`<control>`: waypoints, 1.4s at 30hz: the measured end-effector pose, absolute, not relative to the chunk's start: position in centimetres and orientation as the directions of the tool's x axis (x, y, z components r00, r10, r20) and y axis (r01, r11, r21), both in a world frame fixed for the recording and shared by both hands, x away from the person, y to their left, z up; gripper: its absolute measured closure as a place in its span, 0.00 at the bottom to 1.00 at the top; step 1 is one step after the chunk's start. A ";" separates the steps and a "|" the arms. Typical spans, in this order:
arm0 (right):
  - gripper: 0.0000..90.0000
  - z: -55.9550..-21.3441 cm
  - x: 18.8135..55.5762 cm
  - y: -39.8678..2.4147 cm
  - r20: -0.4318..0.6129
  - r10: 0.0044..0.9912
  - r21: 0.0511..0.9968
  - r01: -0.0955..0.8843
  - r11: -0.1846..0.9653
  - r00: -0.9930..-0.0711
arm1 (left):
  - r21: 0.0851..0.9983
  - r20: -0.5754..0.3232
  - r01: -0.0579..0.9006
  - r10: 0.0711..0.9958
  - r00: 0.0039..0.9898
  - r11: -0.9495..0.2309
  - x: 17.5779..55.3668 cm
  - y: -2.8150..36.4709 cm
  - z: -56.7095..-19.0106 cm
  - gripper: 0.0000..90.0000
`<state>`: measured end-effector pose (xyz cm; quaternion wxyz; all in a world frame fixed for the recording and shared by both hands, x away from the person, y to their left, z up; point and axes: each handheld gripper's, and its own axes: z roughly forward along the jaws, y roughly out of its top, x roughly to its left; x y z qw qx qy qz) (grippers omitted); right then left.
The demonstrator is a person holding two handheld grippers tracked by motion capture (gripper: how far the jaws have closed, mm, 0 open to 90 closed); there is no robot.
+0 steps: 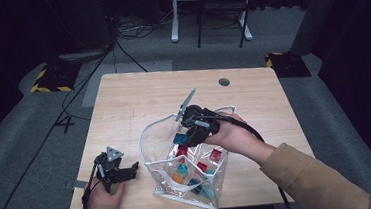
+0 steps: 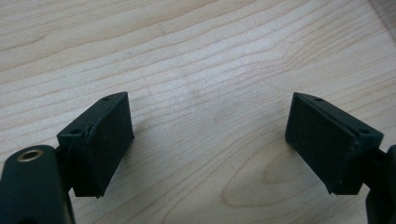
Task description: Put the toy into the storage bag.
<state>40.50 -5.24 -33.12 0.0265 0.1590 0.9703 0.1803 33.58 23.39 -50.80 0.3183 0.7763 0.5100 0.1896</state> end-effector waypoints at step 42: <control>0.42 -27.1 37.3 -15.5 0.025 0.365 0.678 0.284 0.678 -0.931 | 0.688 -0.030 0.671 0.913 0.407 -0.276 33.6 23.4 -50.8 0.17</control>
